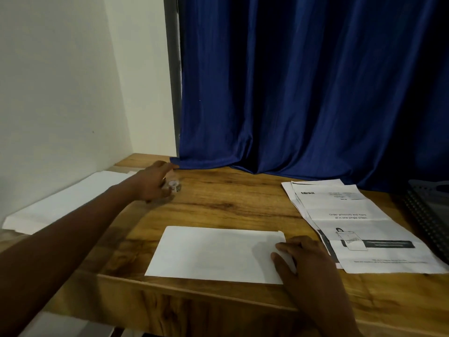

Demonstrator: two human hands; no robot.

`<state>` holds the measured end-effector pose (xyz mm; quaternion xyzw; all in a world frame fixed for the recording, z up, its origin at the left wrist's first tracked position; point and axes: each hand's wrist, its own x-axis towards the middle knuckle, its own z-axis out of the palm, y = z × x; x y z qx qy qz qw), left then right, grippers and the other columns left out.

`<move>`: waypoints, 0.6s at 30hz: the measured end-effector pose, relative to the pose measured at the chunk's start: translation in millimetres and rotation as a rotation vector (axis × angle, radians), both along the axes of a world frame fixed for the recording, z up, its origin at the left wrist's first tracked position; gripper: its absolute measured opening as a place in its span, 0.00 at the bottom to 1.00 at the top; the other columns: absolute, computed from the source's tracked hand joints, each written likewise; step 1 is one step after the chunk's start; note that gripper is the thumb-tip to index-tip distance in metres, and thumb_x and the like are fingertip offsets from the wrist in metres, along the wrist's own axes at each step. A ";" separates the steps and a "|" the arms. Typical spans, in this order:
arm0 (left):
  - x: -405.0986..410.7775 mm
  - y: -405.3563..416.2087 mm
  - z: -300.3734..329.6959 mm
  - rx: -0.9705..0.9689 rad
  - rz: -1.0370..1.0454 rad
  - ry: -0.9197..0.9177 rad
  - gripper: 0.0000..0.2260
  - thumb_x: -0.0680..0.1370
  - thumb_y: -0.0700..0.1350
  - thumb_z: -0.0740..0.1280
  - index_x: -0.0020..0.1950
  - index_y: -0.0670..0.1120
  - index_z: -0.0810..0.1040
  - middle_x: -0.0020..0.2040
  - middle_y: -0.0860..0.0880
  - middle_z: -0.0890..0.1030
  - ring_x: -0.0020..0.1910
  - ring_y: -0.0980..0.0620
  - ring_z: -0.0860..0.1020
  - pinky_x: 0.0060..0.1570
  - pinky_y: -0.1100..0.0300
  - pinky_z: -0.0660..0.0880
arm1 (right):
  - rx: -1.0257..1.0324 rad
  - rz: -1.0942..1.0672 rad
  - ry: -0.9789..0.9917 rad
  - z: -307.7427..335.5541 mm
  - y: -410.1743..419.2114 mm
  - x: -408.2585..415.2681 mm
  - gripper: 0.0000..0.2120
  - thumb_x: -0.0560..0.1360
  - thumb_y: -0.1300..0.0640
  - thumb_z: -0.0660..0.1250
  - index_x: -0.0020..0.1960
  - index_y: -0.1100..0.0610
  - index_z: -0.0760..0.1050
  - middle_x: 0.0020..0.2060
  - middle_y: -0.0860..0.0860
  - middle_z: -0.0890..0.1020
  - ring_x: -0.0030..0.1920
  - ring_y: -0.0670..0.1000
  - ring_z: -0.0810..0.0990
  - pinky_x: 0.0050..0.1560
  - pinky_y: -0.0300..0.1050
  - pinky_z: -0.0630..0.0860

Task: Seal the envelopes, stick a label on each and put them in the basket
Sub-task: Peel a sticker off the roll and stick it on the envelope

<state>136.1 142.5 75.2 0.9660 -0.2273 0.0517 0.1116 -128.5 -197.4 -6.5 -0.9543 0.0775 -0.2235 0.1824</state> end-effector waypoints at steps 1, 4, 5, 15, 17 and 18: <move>8.2 -1.8 1.2 0.076 -0.028 0.035 0.40 0.74 0.50 0.76 0.80 0.52 0.59 0.77 0.43 0.61 0.68 0.41 0.72 0.66 0.48 0.73 | 0.000 0.001 0.001 0.4 0.0 -0.3 0.17 0.77 0.40 0.66 0.61 0.45 0.82 0.61 0.44 0.79 0.60 0.47 0.75 0.63 0.43 0.72; 25.4 -12.1 3.1 0.207 -0.089 0.099 0.38 0.74 0.48 0.75 0.80 0.53 0.60 0.76 0.45 0.63 0.70 0.43 0.69 0.68 0.51 0.70 | -0.004 0.000 0.007 0.6 0.0 -0.9 0.17 0.77 0.40 0.66 0.62 0.44 0.82 0.62 0.43 0.79 0.60 0.45 0.74 0.63 0.41 0.71; 28.7 -15.8 3.2 0.234 -0.107 0.110 0.35 0.75 0.47 0.74 0.79 0.54 0.63 0.74 0.46 0.67 0.70 0.45 0.70 0.67 0.53 0.70 | -0.001 0.000 0.009 1.0 0.0 -0.8 0.18 0.77 0.39 0.66 0.62 0.44 0.81 0.62 0.43 0.78 0.60 0.45 0.74 0.63 0.40 0.70; 1.6 -41.2 10.3 -0.273 -0.204 -0.004 0.10 0.74 0.55 0.77 0.53 0.61 0.82 0.49 0.61 0.84 0.46 0.63 0.81 0.46 0.67 0.73 | 0.032 0.003 0.007 1.4 -0.8 -1.8 0.18 0.77 0.37 0.65 0.63 0.42 0.80 0.63 0.40 0.77 0.61 0.43 0.73 0.64 0.38 0.69; -34.7 -61.1 6.3 -0.670 -0.284 0.092 0.12 0.72 0.56 0.77 0.54 0.59 0.84 0.48 0.57 0.86 0.48 0.59 0.84 0.49 0.65 0.78 | 0.044 -0.003 0.005 0.1 -0.5 -2.0 0.18 0.76 0.37 0.66 0.62 0.42 0.81 0.63 0.40 0.77 0.61 0.43 0.73 0.65 0.39 0.70; -55.2 -72.8 1.6 -0.819 -0.336 0.164 0.13 0.72 0.55 0.78 0.56 0.58 0.84 0.50 0.54 0.86 0.49 0.56 0.85 0.49 0.64 0.79 | 0.051 -0.006 0.004 -0.4 -0.1 -2.0 0.18 0.76 0.37 0.66 0.62 0.43 0.81 0.63 0.41 0.78 0.61 0.44 0.74 0.64 0.39 0.70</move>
